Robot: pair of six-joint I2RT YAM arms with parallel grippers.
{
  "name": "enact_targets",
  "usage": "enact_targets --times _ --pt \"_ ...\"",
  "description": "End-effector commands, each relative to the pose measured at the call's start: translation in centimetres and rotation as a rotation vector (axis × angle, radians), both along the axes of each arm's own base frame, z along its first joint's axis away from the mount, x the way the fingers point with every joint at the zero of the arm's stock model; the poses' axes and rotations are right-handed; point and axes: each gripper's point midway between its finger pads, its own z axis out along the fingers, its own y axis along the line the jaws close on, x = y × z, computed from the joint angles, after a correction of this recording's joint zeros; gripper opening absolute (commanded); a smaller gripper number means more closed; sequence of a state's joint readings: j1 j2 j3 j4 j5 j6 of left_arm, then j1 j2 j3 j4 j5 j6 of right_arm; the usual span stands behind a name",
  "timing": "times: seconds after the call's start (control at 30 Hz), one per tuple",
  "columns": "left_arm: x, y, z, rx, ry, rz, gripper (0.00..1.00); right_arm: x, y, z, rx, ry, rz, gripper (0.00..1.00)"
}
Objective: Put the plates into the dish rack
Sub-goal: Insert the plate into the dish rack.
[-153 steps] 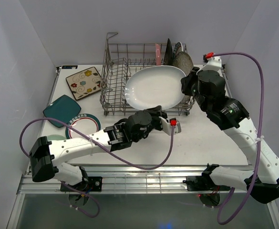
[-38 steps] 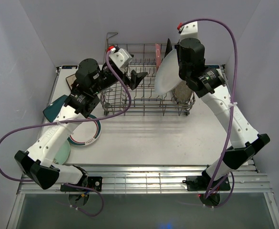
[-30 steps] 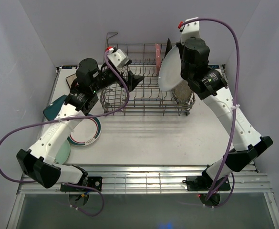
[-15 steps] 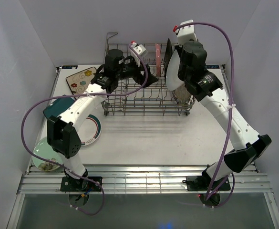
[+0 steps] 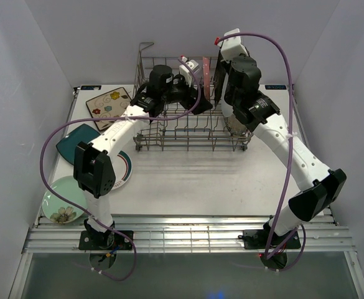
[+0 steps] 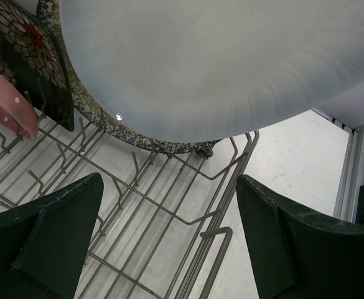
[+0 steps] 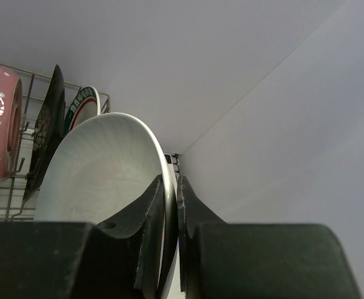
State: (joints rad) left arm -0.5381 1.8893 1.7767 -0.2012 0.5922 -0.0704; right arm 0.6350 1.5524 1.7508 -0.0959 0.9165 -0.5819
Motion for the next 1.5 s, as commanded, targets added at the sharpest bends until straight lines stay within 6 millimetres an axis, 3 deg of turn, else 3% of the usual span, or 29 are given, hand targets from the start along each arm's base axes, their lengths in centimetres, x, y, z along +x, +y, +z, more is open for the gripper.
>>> enact_targets --times 0.0,0.43,0.83,1.47 --pt "0.3 -0.5 1.9 -0.037 -0.024 0.013 0.98 -0.9 -0.8 6.2 0.133 -0.234 -0.030 0.08" --pt "-1.7 1.6 1.8 -0.001 -0.082 0.040 0.98 1.2 0.6 4.2 0.086 -0.197 -0.048 0.08" --pt "-3.8 5.8 3.6 -0.016 -0.103 0.102 0.98 2.5 2.4 1.3 0.074 -0.141 -0.014 0.08" --pt "-4.5 6.6 3.1 -0.013 -0.081 0.118 0.98 2.4 3.8 -2.7 0.079 -0.058 0.000 0.08"
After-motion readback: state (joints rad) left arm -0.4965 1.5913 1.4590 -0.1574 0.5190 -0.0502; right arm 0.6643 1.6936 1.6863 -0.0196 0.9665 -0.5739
